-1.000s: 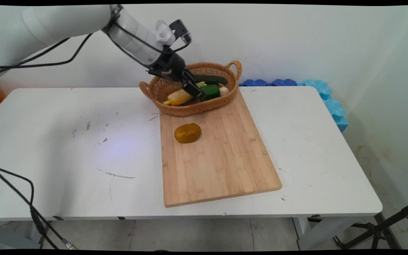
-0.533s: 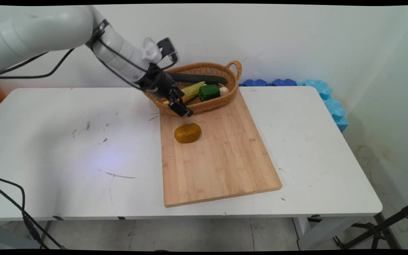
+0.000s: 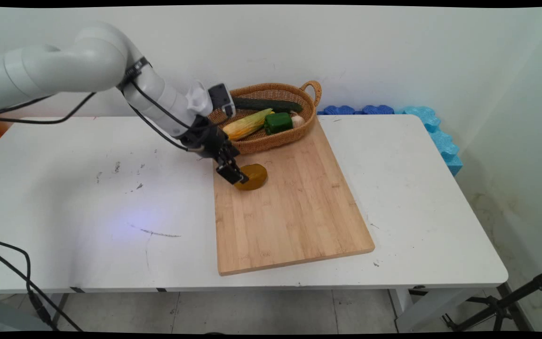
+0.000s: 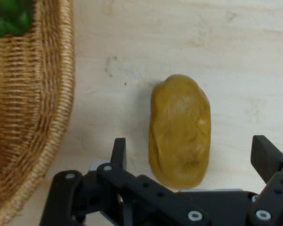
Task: Pick up the potato from the cutting board, then place the picked object in the vegetable basket
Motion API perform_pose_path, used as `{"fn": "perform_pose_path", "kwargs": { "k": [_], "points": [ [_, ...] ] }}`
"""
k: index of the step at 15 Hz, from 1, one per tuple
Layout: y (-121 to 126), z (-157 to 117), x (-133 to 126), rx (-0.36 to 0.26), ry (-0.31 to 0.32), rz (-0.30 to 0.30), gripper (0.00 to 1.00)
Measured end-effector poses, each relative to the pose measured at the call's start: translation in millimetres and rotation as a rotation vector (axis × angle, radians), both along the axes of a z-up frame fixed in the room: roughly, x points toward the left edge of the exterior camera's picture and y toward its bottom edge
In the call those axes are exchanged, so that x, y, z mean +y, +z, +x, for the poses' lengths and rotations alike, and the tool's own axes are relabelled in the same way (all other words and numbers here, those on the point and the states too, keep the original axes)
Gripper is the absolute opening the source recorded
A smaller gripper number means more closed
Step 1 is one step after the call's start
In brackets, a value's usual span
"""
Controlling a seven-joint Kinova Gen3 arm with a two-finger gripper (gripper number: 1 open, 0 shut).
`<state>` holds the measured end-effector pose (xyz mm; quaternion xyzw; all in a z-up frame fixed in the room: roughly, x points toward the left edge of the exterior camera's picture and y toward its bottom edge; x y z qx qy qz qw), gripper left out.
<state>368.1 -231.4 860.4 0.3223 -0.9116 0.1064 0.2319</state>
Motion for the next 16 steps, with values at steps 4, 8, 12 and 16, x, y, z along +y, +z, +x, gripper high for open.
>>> {"fn": "perform_pose_path", "kwargs": {
  "k": [4,8,12,16],
  "points": [
    [-16,-10,-3,-0.022,-0.016,0.002,1.0],
    [-28,-19,-8,-0.039,-0.026,-0.003,1.0],
    [-35,-25,-12,-0.051,-0.033,-0.014,0.0],
    [-36,-29,-14,-0.055,-0.03,-0.027,0.0]
  ]
}}
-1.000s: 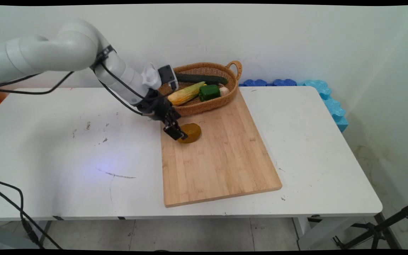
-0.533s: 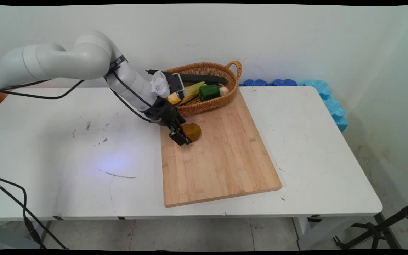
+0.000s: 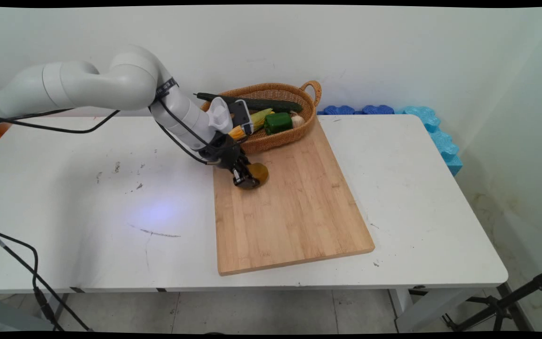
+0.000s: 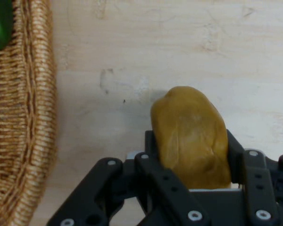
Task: Place the picked object in the vegetable basket
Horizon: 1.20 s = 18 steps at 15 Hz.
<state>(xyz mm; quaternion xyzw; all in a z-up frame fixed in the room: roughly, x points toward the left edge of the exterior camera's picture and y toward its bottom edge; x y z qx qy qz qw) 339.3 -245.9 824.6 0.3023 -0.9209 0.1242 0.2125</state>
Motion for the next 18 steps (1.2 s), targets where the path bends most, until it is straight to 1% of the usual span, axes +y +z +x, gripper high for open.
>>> {"fn": "perform_pose_path", "kwargs": {
  "k": [4,9,14,18],
  "points": [
    [10,-3,-1,0.007,0.017,-0.017,0.0],
    [37,-1,-5,0.038,0.061,-0.03,0.0],
    [68,14,-18,0.057,0.11,-0.059,0.0],
    [86,30,-31,0.05,0.127,-0.088,0.0]
  ]
}}
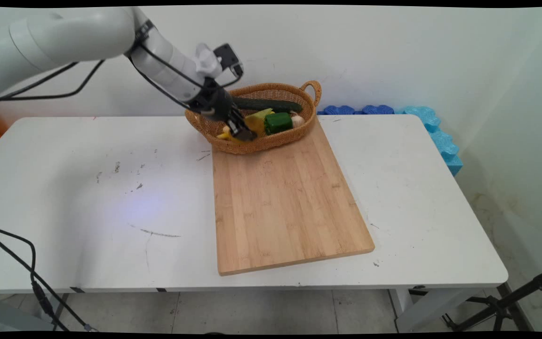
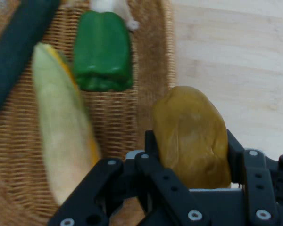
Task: Place the picked object in the vegetable basket
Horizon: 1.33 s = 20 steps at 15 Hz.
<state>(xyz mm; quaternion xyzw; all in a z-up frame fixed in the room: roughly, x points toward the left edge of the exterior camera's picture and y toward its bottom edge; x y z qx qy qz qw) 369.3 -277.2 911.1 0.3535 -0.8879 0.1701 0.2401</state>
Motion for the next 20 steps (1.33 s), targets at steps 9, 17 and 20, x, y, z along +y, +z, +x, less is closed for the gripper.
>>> {"fn": "perform_pose_path", "kwargs": {
  "k": [9,17,20],
  "points": [
    [14,48,-53,-0.098,-0.034,-0.072,0.0],
    [-5,72,-99,-0.191,-0.11,-0.095,0.0],
    [-18,76,-110,-0.209,-0.132,-0.088,0.0]
  ]
}}
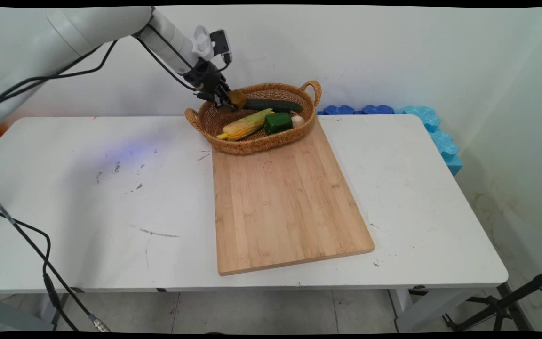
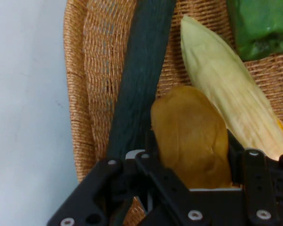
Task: Place the picked object in the vegetable basket
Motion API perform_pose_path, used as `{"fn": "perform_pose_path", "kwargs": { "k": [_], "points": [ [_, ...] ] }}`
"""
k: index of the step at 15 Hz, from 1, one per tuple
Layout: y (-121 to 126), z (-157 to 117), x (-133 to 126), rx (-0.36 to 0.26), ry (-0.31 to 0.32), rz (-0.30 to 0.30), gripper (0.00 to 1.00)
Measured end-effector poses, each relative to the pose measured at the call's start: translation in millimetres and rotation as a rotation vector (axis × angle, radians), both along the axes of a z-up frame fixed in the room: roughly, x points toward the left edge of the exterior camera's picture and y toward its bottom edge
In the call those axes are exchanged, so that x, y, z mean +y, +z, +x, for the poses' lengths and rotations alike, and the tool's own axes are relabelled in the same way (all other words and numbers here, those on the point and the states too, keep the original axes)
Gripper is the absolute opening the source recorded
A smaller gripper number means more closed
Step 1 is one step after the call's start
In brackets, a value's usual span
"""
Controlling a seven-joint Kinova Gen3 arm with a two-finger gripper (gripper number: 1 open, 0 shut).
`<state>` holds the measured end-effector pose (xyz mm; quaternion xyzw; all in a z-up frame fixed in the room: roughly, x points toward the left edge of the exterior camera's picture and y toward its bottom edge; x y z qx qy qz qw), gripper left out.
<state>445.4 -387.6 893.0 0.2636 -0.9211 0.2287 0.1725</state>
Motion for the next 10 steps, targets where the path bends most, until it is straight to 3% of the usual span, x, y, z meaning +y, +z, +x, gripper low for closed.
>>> {"fn": "perform_pose_path", "kwargs": {
  "k": [6,7,10],
  "points": [
    [-19,2,-7,-0.008,-0.024,0.019,0.0],
    [-21,2,-8,-0.008,-0.027,0.022,1.0],
    [-25,1,-8,-0.009,-0.04,0.024,1.0]
  ]
}}
